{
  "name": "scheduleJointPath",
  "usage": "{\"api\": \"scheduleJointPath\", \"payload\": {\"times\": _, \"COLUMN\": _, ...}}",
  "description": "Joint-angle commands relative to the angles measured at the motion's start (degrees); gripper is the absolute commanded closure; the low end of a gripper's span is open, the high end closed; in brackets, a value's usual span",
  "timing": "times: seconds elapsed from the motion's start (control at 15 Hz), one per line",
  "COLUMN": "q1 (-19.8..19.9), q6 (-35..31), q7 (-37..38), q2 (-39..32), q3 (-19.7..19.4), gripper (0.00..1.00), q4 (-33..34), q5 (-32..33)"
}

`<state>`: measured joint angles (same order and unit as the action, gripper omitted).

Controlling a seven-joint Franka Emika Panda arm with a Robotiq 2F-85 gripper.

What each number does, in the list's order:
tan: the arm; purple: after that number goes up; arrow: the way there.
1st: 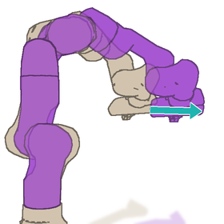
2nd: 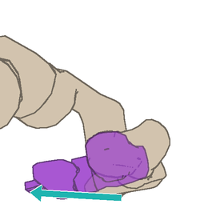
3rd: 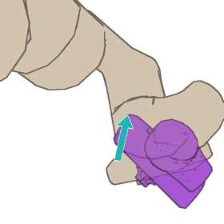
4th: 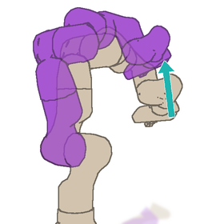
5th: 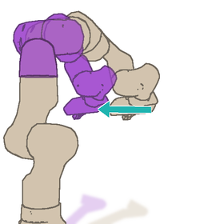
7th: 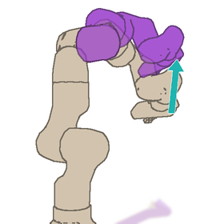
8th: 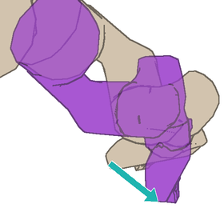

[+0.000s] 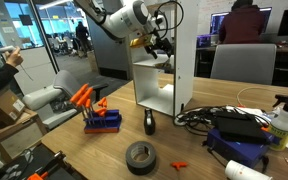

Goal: Put the pair of scissors on the middle shelf

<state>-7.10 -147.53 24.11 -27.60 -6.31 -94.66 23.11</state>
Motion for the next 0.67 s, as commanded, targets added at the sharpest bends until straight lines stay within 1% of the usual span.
{"api": "scheduleJointPath", "payload": {"times": 0.0, "q1": -0.9, "q6": 2.8, "q7": -1.3, "q2": -0.2, "q3": -0.8, "gripper": 0.00, "q4": 1.6, "q5": -1.8}}
{"api": "scheduleJointPath", "payload": {"times": 0.33, "q1": -1.2, "q6": 4.8, "q7": -0.7, "q2": 1.1, "q3": -1.0, "gripper": 0.00, "q4": 0.7, "q5": -1.3}}
{"api": "scheduleJointPath", "payload": {"times": 0.6, "q1": -1.5, "q6": 7.7, "q7": -0.3, "q2": 2.9, "q3": -0.9, "gripper": 0.00, "q4": 0.0, "q5": -0.9}}
